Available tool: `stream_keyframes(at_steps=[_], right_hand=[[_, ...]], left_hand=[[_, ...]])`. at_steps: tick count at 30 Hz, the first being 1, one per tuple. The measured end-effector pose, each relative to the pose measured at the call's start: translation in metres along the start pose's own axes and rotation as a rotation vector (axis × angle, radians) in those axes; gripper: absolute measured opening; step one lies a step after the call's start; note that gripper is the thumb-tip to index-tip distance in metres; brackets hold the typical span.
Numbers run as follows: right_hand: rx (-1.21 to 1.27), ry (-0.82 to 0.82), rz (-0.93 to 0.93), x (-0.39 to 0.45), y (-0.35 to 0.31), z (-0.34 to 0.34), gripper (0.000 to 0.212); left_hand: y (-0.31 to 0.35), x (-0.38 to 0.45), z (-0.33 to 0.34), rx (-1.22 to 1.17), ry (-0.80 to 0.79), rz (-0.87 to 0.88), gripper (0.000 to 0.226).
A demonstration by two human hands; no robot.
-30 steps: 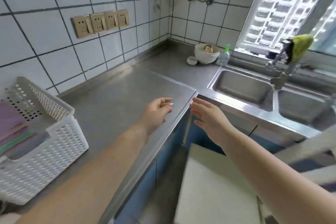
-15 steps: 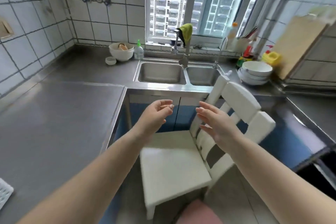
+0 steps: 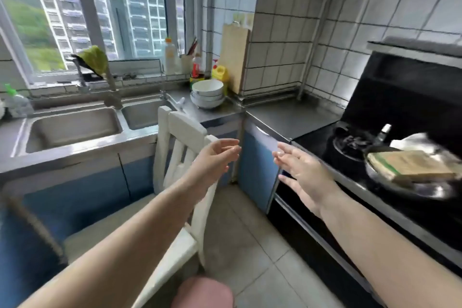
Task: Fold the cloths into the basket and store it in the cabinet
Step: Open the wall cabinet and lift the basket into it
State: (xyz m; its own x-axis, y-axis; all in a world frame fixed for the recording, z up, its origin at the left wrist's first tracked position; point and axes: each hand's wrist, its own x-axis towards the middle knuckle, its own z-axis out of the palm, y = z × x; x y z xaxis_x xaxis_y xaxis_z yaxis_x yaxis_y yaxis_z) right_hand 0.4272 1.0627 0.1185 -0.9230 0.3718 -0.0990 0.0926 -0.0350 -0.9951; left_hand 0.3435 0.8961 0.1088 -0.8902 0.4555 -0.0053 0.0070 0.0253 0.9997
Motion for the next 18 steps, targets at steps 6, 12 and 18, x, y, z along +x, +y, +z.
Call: stream_keyframes(at_steps=[6, 12, 18], right_hand=[[-0.056, 0.153, -0.07, -0.02, -0.03, -0.154, 0.036], [-0.156, 0.315, -0.156, -0.026, -0.074, -0.286, 0.032], [-0.203, 0.376, -0.219, -0.022, -0.117, -0.364, 0.033]], left_hand=[[0.032, 0.034, 0.15, 0.025, -0.166, 0.077, 0.02], [0.077, 0.071, 0.278, -0.009, -0.28, 0.179, 0.016], [0.114, 0.106, 0.359, -0.047, -0.367, 0.26, 0.012]])
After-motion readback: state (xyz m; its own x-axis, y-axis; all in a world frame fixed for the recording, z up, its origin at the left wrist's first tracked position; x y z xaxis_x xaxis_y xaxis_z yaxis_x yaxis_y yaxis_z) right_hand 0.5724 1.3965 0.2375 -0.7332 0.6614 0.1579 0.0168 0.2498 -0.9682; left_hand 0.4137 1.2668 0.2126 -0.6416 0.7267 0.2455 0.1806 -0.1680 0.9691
